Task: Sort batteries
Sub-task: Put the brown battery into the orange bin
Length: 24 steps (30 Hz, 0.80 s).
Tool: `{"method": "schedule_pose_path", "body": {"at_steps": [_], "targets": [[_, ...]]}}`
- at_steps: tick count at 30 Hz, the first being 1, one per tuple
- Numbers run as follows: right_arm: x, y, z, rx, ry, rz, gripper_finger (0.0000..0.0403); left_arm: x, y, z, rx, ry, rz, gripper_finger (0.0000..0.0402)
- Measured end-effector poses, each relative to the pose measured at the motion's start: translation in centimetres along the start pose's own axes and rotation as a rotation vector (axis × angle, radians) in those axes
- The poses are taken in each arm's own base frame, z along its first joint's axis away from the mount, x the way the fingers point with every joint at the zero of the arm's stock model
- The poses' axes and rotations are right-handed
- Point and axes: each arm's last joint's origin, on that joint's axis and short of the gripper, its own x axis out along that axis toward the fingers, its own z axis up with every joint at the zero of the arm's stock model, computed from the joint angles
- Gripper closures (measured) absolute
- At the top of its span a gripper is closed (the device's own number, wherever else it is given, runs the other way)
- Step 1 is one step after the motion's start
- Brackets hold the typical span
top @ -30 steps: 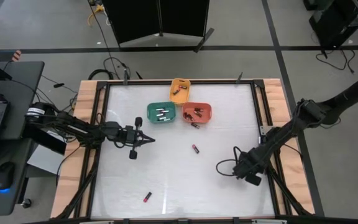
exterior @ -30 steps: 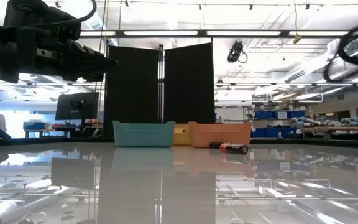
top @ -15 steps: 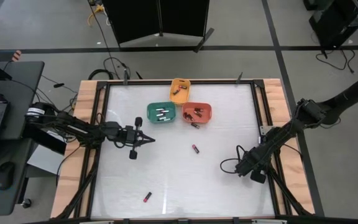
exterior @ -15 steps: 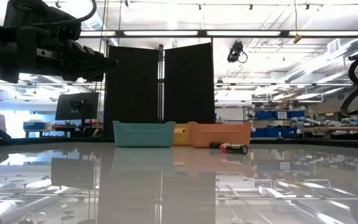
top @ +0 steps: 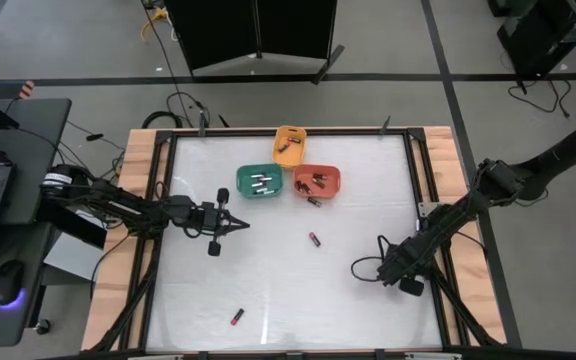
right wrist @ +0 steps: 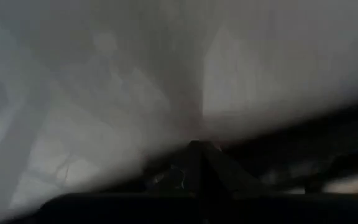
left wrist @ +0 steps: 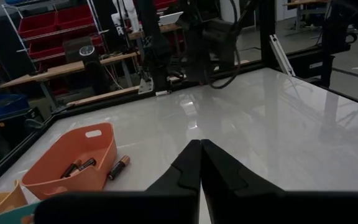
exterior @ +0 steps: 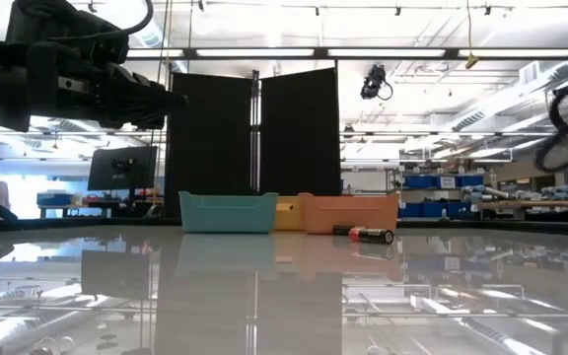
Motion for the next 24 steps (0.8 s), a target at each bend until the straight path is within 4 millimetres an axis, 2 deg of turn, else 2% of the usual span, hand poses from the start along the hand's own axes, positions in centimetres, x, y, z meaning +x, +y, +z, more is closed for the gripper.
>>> {"method": "schedule_pose_path", "body": {"at_steps": [8, 12, 16, 24], "targets": [[-2.6, 1.3, 0.1, 0.028, -0.096, 0.010, 0.0392, 0.0, 0.0, 0.0, 0.000, 0.000, 0.000, 0.0385], [-3.8, 1.5, 0.3, 0.267, -0.074, 0.045, 0.0377, 0.0, 0.0, 0.0, -0.001, 0.000, 0.000, 0.0385], [-4.4, 1.7, 0.8, 0.512, -0.076, 0.101, 0.0342, 0.0, 0.0, 0.0, -0.003, 0.000, 0.000, 0.0385], [-4.6, 2.1, 1.6, 0.707, -0.160, 0.177, 0.0244, 0.0, 0.0, -0.1, -0.011, 0.007, -0.001, 0.0385]]}}
